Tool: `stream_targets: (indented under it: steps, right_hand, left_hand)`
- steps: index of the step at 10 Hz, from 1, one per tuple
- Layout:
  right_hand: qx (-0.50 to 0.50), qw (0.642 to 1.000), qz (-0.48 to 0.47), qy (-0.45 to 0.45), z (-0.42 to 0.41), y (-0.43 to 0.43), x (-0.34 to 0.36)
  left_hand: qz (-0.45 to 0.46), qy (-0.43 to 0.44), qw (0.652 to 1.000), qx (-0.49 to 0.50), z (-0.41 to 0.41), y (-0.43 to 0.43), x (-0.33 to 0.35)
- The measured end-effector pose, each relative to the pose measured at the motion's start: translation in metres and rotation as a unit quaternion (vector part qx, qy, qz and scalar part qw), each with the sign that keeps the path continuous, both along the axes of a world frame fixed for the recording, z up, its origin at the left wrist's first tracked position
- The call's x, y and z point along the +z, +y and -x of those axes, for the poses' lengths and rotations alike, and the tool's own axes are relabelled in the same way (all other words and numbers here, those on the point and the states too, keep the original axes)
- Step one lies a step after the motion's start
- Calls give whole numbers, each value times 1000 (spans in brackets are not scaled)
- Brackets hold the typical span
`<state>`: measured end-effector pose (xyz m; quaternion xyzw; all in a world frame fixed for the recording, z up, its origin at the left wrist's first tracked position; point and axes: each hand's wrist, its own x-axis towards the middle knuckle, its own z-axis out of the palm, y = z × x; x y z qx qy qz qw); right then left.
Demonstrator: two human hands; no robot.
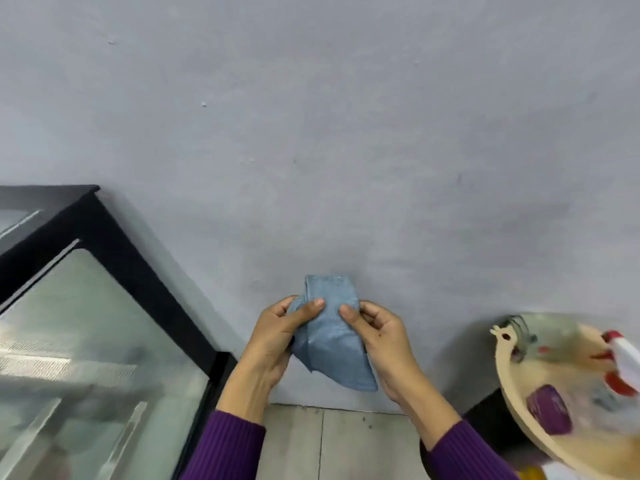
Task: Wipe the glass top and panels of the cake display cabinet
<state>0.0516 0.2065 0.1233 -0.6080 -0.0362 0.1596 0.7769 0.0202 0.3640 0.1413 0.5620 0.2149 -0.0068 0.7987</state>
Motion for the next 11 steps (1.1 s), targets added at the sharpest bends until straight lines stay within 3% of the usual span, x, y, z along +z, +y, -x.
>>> stream_targets:
  steps: [1, 3, 6, 8, 9, 11]
  right_hand:
    - [-117, 993, 30, 11, 19, -58, -25]
    - [-324, 941, 81, 59, 58, -177, -73]
    - [-471, 864, 98, 146, 100, -275, -127]
    - [-513, 830, 169, 137, 91, -319, -133]
    - [-504, 811, 259, 145, 78, -336, -134]
    - [-475, 770, 395, 158, 72, -349, -150]
  left_hand:
    - [-30, 31, 994, -98, -13, -60, -24]
    - [-76, 70, 953, -286, -35, -196, -64]
    - [-176, 17, 893, -413, -24, -319, -111]
    - [-262, -88, 880, -386, -22, -373, -141]
    - [-321, -140, 874, -338, -19, -386, -148]
    - [-484, -257, 795, -260, -10, -389, -171]
